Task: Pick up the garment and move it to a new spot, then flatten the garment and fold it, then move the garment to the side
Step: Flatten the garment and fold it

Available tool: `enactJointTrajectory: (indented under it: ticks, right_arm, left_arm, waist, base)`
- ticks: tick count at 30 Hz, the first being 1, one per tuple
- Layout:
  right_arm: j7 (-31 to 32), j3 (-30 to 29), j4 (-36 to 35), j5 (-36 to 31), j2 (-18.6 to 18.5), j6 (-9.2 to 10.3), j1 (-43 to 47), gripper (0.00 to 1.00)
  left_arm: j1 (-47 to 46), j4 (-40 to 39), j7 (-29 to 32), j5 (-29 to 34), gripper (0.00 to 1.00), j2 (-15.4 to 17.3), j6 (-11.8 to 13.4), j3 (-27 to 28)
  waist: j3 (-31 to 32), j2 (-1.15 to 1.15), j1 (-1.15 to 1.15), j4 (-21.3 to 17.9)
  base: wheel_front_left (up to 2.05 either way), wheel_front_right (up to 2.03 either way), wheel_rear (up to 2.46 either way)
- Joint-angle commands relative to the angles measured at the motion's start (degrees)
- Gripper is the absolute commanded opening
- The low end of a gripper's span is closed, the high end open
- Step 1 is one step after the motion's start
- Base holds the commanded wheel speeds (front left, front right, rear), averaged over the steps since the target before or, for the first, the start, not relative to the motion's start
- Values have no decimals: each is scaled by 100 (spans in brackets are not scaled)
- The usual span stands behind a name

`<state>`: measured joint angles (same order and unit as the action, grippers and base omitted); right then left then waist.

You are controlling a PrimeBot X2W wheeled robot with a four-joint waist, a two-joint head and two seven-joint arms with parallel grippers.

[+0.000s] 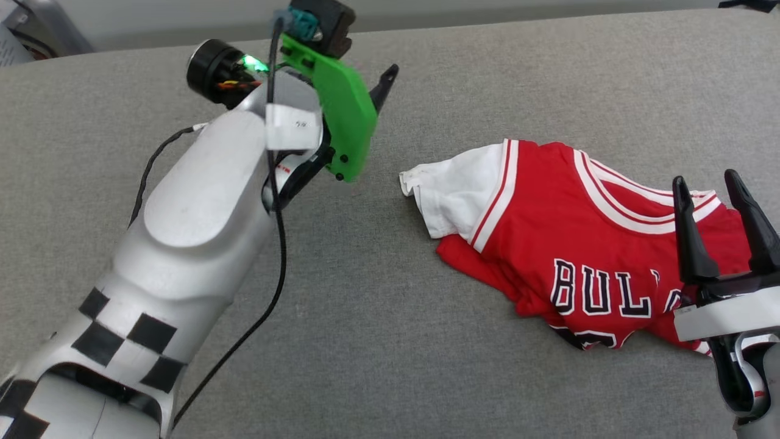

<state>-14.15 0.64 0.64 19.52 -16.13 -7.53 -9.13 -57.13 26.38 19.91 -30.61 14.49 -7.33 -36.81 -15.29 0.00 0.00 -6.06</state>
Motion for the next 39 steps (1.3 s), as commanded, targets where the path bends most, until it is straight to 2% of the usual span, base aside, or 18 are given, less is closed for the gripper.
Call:
enactJointTrajectory:
  ticks: [1,6,9,15,18,24,25,32,39]
  right_arm:
    - [-28,38,-29,-45,16,4,33,100]
    - [-47,254,-16,-108,60,4,-132,100]
    - [-61,347,21,-97,95,4,-258,100]
    - [-80,495,159,-73,176,4,-460,100]
    - [-82,533,190,-66,221,4,-530,100]
    - [-84,516,178,-90,243,4,-569,100]
    - [-84,487,184,-95,243,4,-565,100]
    - [-85,285,182,-126,187,4,-464,100]
    - [-85,142,182,-134,152,4,-271,100]
  left_arm:
    - [-245,49,305,-301,100,46,-14,-246]
    - [-968,187,1671,-1324,100,170,-14,-1479]
    - [-1260,304,2197,-1710,100,257,-15,-2117]
    - [-1529,647,2403,-1997,100,376,-15,-3112]
    - [-1503,839,2491,-2085,100,443,-15,-3422]
    - [-1235,699,2787,-2166,100,624,-15,-3638]
    - [-1218,654,2789,-2140,0,657,-15,-3644]
    - [-1455,577,1850,-2327,0,761,-15,-3620]
    - [-1786,902,1305,-2655,0,1252,-15,-3441]
  waist:
    - [-227,0,0,-206]
    - [-560,0,0,-487]
    - [-758,0,0,-662]
    - [-1044,0,0,-927]
    - [-1123,0,0,-999]
    - [-1183,0,0,-991]
    - [-1173,0,0,-958]
    - [-875,0,0,-608]
    - [-605,0,0,-323]
  base:
    - [0,0,0]
    - [0,0,0]
    - [0,0,0]
    - [0,0,0]
    - [0,0,0]
    - [0,0,0]
    - [0,0,0]
    - [0,0,0]
    - [0,0,0]
